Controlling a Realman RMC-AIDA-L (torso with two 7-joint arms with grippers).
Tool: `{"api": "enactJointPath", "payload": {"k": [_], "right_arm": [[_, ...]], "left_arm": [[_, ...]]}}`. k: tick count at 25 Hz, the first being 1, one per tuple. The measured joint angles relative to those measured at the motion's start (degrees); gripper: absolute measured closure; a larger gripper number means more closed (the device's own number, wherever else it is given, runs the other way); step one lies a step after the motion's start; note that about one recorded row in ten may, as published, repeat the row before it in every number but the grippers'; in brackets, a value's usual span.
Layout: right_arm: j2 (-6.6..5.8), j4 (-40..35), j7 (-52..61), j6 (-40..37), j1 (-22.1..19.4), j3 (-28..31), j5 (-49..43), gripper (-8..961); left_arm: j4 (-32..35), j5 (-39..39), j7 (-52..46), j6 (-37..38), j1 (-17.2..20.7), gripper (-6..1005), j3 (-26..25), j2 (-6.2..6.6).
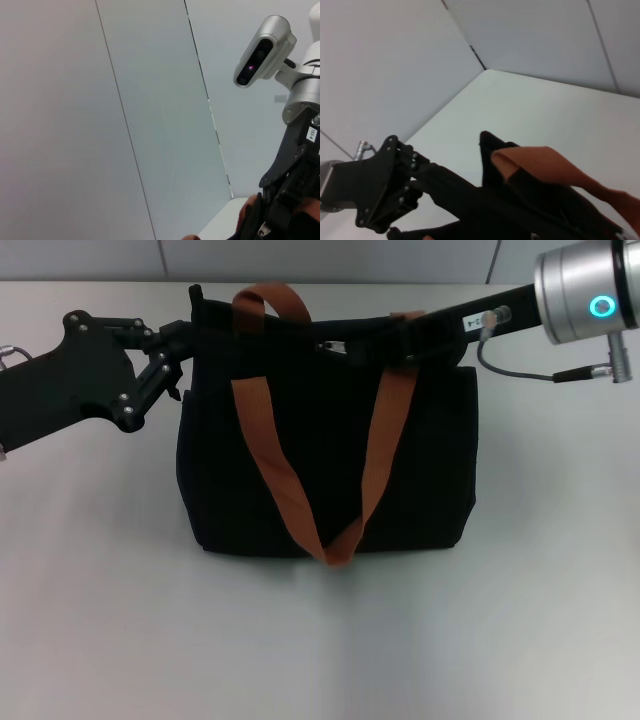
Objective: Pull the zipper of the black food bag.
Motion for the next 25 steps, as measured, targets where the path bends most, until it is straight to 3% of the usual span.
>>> {"api": "enactJointPath", "payload": {"k": [13,25], "right_arm": [[-0.01,-6.9,1.2,-3.7,-4.6,5.7,-2.2,954],[-0.01,-7.4,1.1,-4.7,-5.3,6.9,-2.0,954]], "left_arm": [[0.0,-0.7,-0.1,0.0,0.0,931,0.0,0.16],[0.0,-0.8,-0.1,-0.1,-0.1,931,0.0,0.16]]}}
